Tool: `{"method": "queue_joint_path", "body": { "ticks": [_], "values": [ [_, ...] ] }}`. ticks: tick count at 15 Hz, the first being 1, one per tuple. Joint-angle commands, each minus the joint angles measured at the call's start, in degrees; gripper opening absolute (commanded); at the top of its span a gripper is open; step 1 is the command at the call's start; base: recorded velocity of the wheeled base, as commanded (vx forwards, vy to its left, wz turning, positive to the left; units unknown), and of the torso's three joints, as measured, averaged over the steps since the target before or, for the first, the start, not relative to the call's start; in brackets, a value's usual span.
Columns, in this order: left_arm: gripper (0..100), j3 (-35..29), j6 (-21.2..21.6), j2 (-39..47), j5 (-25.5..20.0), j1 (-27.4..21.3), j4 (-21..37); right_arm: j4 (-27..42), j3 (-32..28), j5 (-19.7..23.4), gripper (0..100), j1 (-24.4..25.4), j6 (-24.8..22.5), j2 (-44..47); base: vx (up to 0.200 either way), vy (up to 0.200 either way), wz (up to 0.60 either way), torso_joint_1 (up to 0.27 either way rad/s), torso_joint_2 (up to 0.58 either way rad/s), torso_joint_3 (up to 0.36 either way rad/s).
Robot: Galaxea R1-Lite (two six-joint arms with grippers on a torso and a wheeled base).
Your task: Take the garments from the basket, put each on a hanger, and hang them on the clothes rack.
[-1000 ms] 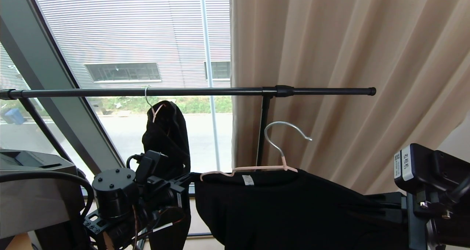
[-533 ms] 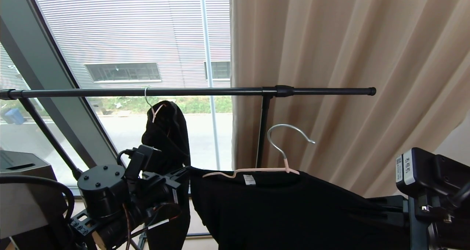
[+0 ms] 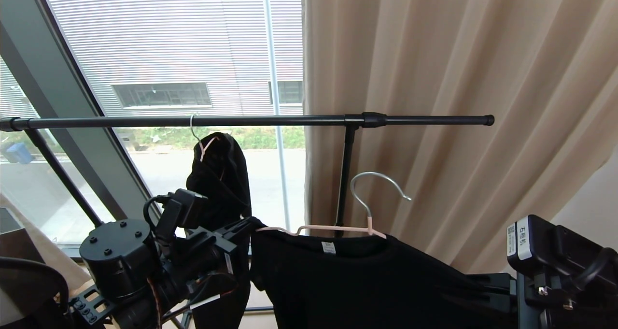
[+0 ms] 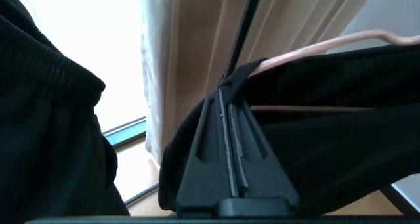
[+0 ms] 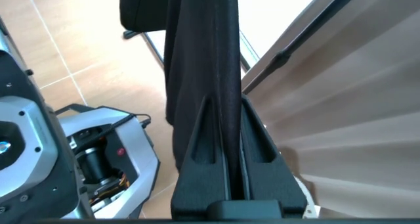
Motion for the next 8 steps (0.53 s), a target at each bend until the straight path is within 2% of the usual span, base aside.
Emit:
{"method": "queue_joint_path", "body": {
  "ticks": [1, 4, 7, 8],
  "values": [
    [0, 0.1, 0.0, -1.4, 0.0, -0.3, -0.1, -2.0, 2.3, 0.6, 0, 0.0, 0.7, 0.2, 0.0, 0.0, 0.0, 0.0, 0.0, 0.0],
    [0, 0.8, 0.1, -2.9, 0.0, -2.2, -0.1, -10.2, 6.7, 2.7, 0, 0.0, 1.3, 0.6, 0.0, 0.0, 0.0, 0.0, 0.0, 0.0],
    [0, 1.4, 0.2, -4.0, 0.0, -3.4, -0.1, -11.8, 7.3, 3.8, 0, 0.0, 1.5, 2.0, 0.0, 0.0, 0.0, 0.0, 0.0, 0.0],
    [0, 1.6, 0.2, -4.3, 0.0, -3.6, -0.1, -12.3, 7.5, 4.5, 0, 0.0, 2.9, 2.4, 0.0, 0.0, 0.0, 0.0, 0.0, 0.0]
  ]
}}
